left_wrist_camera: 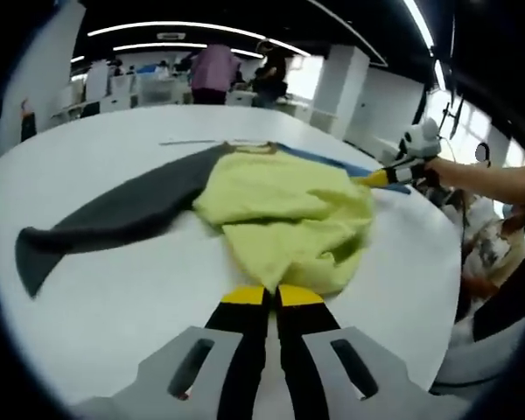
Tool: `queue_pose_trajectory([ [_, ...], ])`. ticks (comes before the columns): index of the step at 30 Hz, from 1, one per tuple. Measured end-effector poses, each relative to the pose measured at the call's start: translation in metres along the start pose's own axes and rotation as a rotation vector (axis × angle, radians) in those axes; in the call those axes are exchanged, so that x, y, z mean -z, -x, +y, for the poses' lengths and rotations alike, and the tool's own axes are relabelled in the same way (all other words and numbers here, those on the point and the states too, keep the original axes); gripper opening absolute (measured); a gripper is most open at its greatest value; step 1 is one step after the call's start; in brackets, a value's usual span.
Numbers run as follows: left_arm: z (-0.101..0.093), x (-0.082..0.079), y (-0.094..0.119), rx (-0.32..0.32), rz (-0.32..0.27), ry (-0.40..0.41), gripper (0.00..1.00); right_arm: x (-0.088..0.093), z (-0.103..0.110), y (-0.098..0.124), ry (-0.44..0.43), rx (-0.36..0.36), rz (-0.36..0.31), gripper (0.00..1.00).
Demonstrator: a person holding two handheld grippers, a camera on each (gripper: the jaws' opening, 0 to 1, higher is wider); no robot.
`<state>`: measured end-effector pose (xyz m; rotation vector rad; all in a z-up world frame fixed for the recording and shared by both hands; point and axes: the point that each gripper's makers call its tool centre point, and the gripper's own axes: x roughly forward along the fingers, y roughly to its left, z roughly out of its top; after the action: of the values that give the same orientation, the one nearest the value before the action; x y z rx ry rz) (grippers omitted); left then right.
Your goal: Fold the garment on the visible template until the final outline fits inside the template.
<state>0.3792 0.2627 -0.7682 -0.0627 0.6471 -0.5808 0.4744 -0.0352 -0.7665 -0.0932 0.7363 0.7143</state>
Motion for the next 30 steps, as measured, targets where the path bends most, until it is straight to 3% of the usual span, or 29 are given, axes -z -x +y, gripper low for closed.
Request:
queue_pose_trajectory([
  [4, -0.003, -0.004, 0.008, 0.002, 0.007, 0.043, 0.0, -0.004, 0.004, 0.011, -0.017, 0.004, -0.017, 0.0],
  [14, -0.014, -0.006, 0.022, 0.007, 0.038, 0.055, 0.0, 0.001, 0.015, 0.041, -0.051, 0.021, -0.036, 0.0],
  [20, -0.018, -0.008, 0.032, 0.013, 0.017, 0.141, 0.0, 0.007, 0.026, 0.062, -0.068, 0.031, -0.055, 0.0],
  [30, -0.028, -0.007, 0.046, 0.028, 0.013, 0.172, 0.0, 0.018, 0.041, 0.094, -0.099, 0.055, -0.082, 0.0],
])
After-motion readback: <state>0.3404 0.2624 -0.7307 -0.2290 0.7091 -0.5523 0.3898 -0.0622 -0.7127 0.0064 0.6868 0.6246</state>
